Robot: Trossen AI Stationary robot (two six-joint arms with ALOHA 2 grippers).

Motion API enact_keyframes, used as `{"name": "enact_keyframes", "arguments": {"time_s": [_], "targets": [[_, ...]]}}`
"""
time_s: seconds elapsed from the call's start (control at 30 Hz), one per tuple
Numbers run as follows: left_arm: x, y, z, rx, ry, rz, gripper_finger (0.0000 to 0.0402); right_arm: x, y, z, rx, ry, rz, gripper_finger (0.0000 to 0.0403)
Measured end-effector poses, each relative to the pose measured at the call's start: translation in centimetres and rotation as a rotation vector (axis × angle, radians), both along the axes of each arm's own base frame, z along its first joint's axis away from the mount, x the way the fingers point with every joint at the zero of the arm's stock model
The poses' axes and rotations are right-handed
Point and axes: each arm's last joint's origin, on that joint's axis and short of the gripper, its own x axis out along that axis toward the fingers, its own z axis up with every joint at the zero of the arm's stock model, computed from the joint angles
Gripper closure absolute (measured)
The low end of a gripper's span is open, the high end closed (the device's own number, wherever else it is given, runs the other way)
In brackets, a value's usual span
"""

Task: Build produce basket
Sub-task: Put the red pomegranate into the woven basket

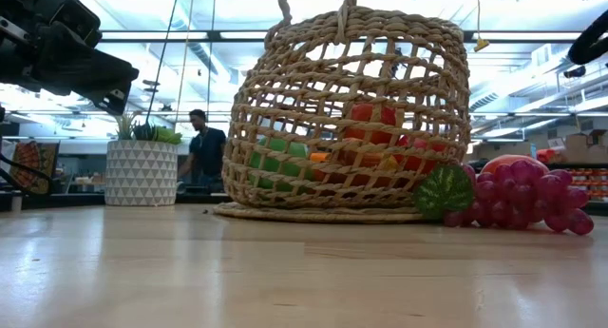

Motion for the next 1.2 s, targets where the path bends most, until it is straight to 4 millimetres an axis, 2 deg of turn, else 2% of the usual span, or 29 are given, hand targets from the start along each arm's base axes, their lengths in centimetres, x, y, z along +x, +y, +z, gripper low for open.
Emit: {"name": "enact_keyframes", "arguments": {"time_s": [0.2,0.6,1.03,1.1,1.2], "targets": [[0.0,0.0,0.0,0.0,0.0,0.0,0.0345,-0.1,-0.1,0.0,0.01,0.011,0.09,0.0225],[0.0,0.0,0.0,0.0,0.0,0.0,0.0339,-0.6,-0.4,0.1,0.024,0.078,0.171,0.0288],[0.0,0.0,0.0,0.0,0.0,0.0,0.0339,-0.2,-0.1,0.1,0.017,0.058,-0.053,0.0353],[0.0,0.0,0.0,0.0,0.0,0.0,0.0338,-0.3,-0.5,0.5,0.011,0.059,-0.078,0.0355],[0.0,0.0,0.0,0.0,0.0,0.0,0.0341,-0.2,-1.2,1.9,-0.009,-0.028,-0.139,0.0345]]}}
